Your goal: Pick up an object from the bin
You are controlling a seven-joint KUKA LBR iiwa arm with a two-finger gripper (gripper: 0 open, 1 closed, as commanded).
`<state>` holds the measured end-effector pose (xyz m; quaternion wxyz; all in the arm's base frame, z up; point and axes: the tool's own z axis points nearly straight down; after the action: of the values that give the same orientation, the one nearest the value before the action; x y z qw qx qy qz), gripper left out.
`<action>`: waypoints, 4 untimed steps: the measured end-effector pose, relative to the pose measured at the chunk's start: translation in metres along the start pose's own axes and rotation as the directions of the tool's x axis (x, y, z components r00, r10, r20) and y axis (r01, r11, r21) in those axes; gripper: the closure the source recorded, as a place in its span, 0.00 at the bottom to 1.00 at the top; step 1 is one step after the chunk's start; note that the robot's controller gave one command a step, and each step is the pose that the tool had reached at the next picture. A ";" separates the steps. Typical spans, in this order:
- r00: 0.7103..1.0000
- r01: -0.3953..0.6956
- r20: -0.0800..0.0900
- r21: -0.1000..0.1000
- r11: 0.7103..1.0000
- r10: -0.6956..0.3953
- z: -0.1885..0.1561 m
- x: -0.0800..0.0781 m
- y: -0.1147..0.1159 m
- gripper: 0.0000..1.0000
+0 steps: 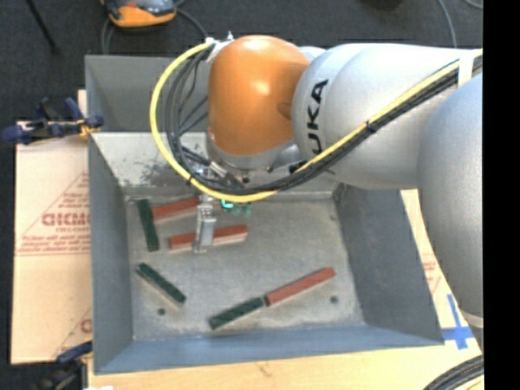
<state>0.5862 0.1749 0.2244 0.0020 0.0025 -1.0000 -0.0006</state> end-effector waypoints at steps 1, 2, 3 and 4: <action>1.000 -0.004 0.008 -0.001 1.000 0.004 -0.005 -0.002 -0.001 0.00; 1.000 0.019 0.012 -0.001 1.000 -0.019 0.064 -0.004 -0.027 0.00; 1.000 0.024 0.008 0.001 1.000 -0.024 0.153 -0.005 -0.072 0.00; 0.999 0.040 0.009 0.002 0.999 -0.040 0.153 -0.019 -0.067 0.00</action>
Offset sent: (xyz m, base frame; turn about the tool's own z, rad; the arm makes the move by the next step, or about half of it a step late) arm 0.0040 -0.0597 -0.1544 -0.0455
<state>0.6046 0.1079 0.0711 -0.0023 0.0224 -0.9997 0.0002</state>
